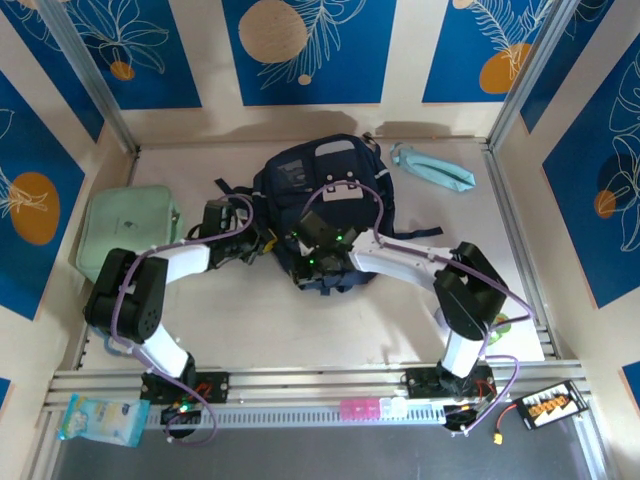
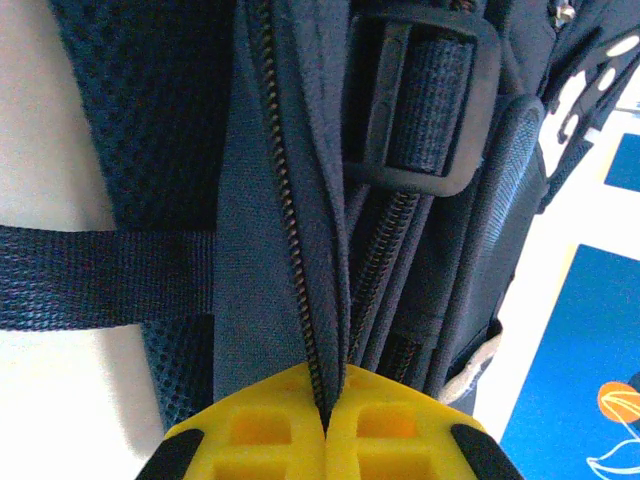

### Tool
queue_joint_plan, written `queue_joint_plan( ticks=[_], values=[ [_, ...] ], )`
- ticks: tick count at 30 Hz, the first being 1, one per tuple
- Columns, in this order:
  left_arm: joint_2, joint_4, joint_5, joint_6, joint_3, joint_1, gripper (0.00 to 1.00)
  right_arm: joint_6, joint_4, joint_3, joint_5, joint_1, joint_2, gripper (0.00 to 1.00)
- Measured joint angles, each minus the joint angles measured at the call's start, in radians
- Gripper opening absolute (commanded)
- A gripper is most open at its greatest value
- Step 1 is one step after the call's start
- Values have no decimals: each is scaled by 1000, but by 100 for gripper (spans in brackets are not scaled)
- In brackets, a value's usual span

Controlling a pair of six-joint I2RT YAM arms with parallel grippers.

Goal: Pack the student bag
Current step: Zip the student bag at the center of the table.

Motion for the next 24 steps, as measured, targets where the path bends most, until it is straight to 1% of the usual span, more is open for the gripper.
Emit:
queue_joint_plan(
  ticks=[6,11,15,24],
  values=[
    [0,-21,1,26,15,-6,0,47,-57,-66,32,-37,-88,4],
    [0,-41,0,42,16,-6,0,90,-90,-97,61,-46,-106,5],
    [0,-55,-5,51,17,-6,0,119,-119,-119,82,-59,-133,8],
    [0,-65,-5,73,20,-6,0,171,-149,-162,124,-93,-201,9]
  ],
)
